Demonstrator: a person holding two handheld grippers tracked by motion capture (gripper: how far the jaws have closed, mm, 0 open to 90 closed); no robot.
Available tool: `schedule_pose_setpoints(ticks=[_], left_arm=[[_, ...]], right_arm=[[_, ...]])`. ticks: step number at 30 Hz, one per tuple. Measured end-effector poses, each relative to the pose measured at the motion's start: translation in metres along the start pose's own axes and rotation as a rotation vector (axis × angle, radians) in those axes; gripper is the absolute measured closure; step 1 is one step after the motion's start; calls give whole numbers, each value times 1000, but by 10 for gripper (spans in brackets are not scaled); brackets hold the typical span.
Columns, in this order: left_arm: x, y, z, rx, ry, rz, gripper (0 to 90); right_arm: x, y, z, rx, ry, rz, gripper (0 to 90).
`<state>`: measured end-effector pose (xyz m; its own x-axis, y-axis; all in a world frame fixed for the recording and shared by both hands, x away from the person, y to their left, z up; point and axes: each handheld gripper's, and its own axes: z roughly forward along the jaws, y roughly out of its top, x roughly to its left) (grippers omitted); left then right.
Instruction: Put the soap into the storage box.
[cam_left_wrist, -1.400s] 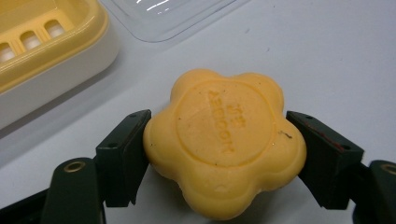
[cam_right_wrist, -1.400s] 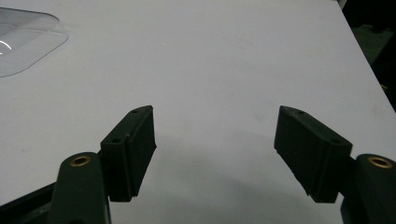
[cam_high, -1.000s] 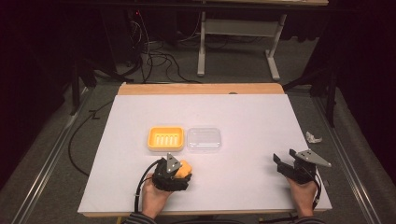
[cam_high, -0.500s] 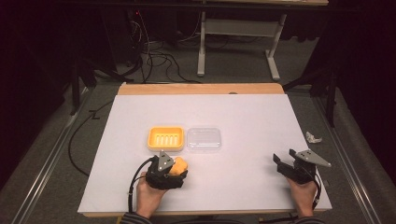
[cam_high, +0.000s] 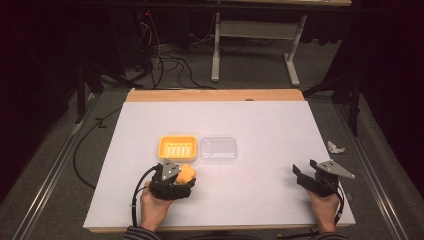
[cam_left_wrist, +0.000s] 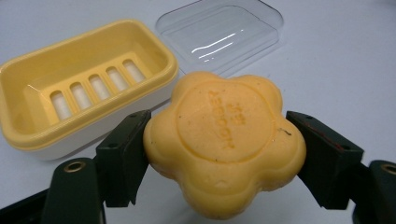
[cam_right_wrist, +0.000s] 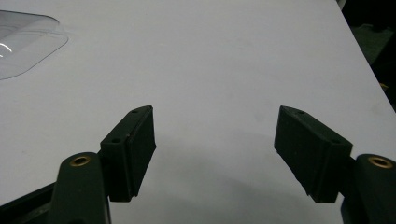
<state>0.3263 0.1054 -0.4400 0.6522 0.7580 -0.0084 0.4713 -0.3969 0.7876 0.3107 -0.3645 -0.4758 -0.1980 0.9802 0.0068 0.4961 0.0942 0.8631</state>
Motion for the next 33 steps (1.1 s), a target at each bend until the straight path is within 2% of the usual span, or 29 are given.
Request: schedule_pose_setpoints(ticks=[21,28,33], left_arm=[[10,15,-7,-37,10,-3,262],[14,20,-8,-49,9,-17,262],[16,21,-7,-41,13,-18,262]], right_arm=[[0,0,0,-3,0,1,294],[0,0,0,-5,1,2,294],[0,0,0,-3,0,2,294]])
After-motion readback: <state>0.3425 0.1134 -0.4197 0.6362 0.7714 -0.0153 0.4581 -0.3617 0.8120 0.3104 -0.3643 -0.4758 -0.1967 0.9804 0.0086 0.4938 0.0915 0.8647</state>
